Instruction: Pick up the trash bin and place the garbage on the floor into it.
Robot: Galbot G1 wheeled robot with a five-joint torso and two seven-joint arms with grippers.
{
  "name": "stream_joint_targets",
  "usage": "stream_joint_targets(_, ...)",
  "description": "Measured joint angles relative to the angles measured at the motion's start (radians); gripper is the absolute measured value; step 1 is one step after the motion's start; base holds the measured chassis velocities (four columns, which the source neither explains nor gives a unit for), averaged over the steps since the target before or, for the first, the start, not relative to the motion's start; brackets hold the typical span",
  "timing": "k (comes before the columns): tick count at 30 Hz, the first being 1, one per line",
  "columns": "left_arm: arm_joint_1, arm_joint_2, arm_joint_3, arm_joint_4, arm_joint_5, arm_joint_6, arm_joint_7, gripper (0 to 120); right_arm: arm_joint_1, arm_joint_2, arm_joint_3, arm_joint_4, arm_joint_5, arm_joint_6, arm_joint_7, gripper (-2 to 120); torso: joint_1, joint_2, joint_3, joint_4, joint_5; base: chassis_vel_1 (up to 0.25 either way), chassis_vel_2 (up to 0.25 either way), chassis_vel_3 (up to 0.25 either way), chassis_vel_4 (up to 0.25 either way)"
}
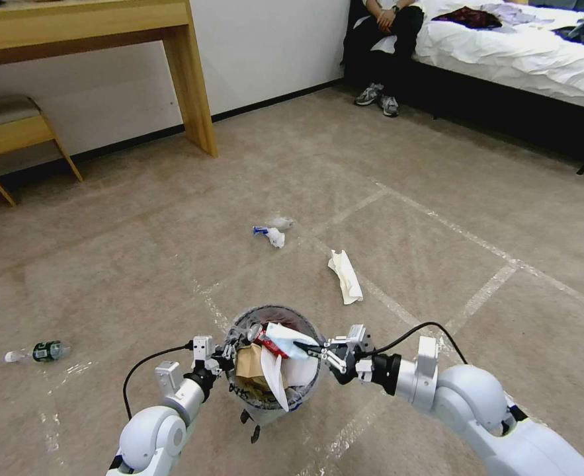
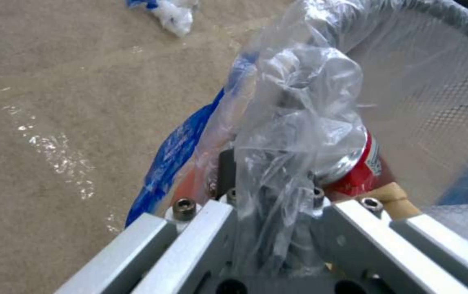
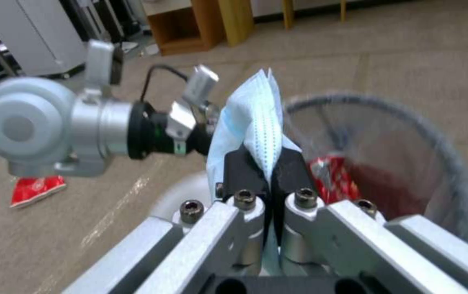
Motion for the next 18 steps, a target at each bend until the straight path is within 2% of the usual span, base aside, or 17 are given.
stream_joint_targets(18,0.002,0.002,0.016,0.002,-0.011,0.007,0.031,1,0.072,0.027,-0.071,-0.104,-0.028,0.019,0.001,0,0.000,0.000,0.000,0.0001,-0.0001,0.000,0.000,0.000,0.000)
